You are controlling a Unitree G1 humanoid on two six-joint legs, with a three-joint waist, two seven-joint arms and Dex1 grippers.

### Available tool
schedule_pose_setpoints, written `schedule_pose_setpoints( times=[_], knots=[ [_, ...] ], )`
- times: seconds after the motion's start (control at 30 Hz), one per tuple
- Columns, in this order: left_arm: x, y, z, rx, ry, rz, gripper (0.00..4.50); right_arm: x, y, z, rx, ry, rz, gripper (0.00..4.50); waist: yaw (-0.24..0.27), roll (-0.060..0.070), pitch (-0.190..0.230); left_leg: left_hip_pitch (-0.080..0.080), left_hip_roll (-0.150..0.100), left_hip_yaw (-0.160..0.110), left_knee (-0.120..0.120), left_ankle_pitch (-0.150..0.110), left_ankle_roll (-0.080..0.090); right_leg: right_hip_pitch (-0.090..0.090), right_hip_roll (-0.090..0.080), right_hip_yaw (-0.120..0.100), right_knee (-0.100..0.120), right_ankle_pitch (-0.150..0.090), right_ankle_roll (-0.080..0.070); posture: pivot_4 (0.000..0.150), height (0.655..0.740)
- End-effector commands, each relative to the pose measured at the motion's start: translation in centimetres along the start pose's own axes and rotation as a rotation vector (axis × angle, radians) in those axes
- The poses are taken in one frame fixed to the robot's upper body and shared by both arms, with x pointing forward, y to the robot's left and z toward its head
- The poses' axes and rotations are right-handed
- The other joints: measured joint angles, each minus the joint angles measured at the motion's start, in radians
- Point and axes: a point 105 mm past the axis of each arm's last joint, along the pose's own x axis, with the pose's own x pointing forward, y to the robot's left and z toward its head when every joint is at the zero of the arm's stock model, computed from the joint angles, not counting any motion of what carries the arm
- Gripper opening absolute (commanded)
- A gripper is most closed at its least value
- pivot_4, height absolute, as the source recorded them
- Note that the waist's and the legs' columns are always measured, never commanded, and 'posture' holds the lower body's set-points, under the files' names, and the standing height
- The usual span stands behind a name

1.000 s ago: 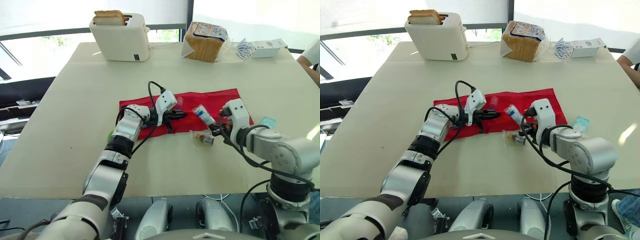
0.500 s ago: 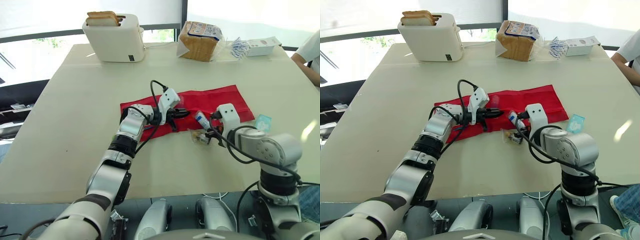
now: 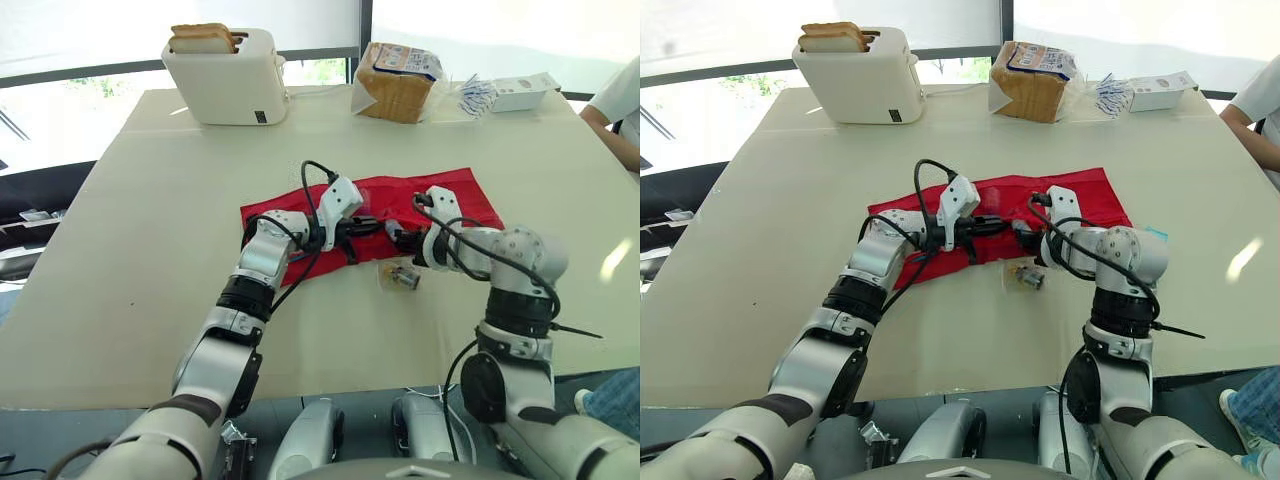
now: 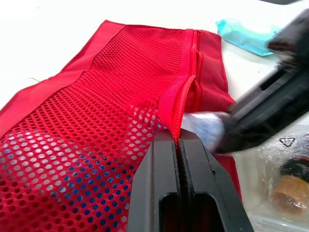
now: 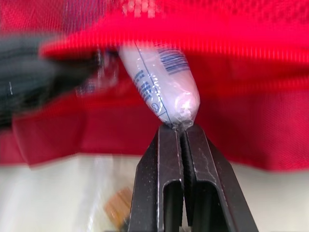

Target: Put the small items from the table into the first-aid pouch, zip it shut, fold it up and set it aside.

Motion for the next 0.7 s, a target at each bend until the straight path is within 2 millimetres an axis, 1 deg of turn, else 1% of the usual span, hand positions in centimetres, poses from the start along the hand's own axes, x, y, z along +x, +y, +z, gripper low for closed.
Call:
schedule_pose_setpoints(
  times=[0.03, 0.1, 0.33, 0.37, 0.4, 0.43, 0.47, 0.53, 0.6, 0.63, 0.67, 0.7],
  knots=[
    [0.1, -0.4, 0.8, 0.036, -0.025, -0.01, 0.0, 0.0, 1.3, 1.4, 0.009, -0.037, 0.036, 0.04, -0.007, 0.0, 0.0, 0.0, 0.0, 0.0, 0.0, 0.0, 0.0, 0.0, 0.0, 0.0, 0.0, 0.0, 0.0, 0.15, 0.74],
    [0.0, -0.4, 0.8, 0.033, -0.024, -0.009, 0.0, 0.6, 1.9, 2.1, 0.01, -0.061, 0.049, 0.04, -0.012, 0.0, 0.0, 0.0, 0.0, 0.0, 0.0, 0.0, 0.0, 0.0, 0.0, 0.0, 0.001, 0.0, 0.0, 0.15, 0.74],
    [0.0, -0.5, 0.5, 0.029, -0.015, -0.008, 0.0, 2.3, 1.1, 3.0, -0.057, -0.088, 0.028, 0.04, -0.017, 0.001, 0.0, 0.0, 0.0, 0.0, -0.001, 0.0, 0.0, -0.001, 0.0, 0.0, 0.0, 0.0, 0.0, 0.15, 0.74],
    [-0.1, -0.5, 0.4, 0.029, -0.013, -0.007, 0.0, 2.5, 1.0, 3.0, -0.069, -0.089, 0.029, 0.61, -0.017, 0.0, 0.0, 0.0, 0.0, 0.0, -0.001, 0.0, 0.0, -0.001, 0.0, 0.0, 0.0, 0.0, 0.0, 0.15, 0.74],
    [-0.1, -0.5, 0.4, 0.03, -0.011, -0.005, 0.0, 2.5, 0.9, 3.0, -0.081, -0.092, 0.03, 0.83, -0.018, 0.001, 0.0, 0.0, 0.0, 0.0, -0.001, 0.0, 0.0, -0.001, 0.0, 0.0, 0.0, 0.0, 0.0, 0.15, 0.74],
    [-0.2, -0.4, 0.3, 0.031, -0.007, -0.002, 0.0, 2.4, 0.8, 3.0, -0.097, -0.095, 0.035, 1.24, -0.018, 0.001, 0.0, 0.0, 0.0, 0.0, -0.001, 0.0, 0.0, -0.001, 0.0, 0.0, 0.0, 0.0, 0.0, 0.15, 0.74],
    [-0.3, -0.3, 0.2, 0.032, -0.004, 0.002, 0.0, 2.2, 0.7, 3.1, -0.115, -0.102, 0.043, 1.8, -0.018, 0.001, 0.0, 0.0, 0.0, 0.0, -0.001, 0.0, 0.0, -0.001, 0.0, 0.0, 0.0, 0.0, 0.0, 0.15, 0.74],
    [-0.4, -0.1, 0.1, 0.033, 0.001, 0.008, 0.0, 1.4, 0.6, 3.0, -0.167, -0.11, 0.06, 2.83, -0.014, 0.001, 0.0, 0.0, 0.0, 0.0, -0.001, 0.0, 0.0, 0.0, 0.0, 0.0, 0.0, 0.0, 0.0, 0.15, 0.74],
    [-0.5, 0.0, 0.0, 0.033, 0.004, 0.012, 0.0, 0.3, 0.5, 3.0, -0.287, -0.134, 0.039, 3.69, -0.009, 0.001, 0.0, 0.0, -0.001, 0.0, -0.001, 0.0, 0.0, 0.0, -0.001, -0.001, 0.0, 0.0, 0.0, 0.15, 0.74],
    [-0.6, 0.1, 0.0, 0.034, 0.006, 0.014, 0.0, -0.3, 0.6, 3.0, -0.338, -0.153, 0.047, 4.0, -0.01, 0.001, 0.0, 0.0, -0.001, -0.001, 0.0, 0.0, 0.0, 0.0, -0.002, -0.001, 0.0, 0.0, 0.0, 0.15, 0.74],
    [-0.7, 0.2, -0.1, 0.036, 0.01, 0.018, 0.0, -1.1, 0.9, 3.0, -0.402, -0.18, 0.062, 4.47, -0.009, 0.001, 0.0, -0.001, -0.001, -0.001, 0.0, 0.0, 0.0, 0.0, -0.001, 0.0, -0.001, 0.0, 0.0, 0.15, 0.74],
    [-0.8, 0.3, -0.2, 0.037, 0.014, 0.021, 0.0, -1.9, 1.2, 2.9, -0.457, -0.212, 0.081, 4.47, -0.01, 0.001, 0.0, -0.001, -0.002, -0.001, 0.0, 0.0, 0.0, 0.0, -0.002, -0.001, -0.001, 0.0, 0.0, 0.15, 0.74]
  ],
)
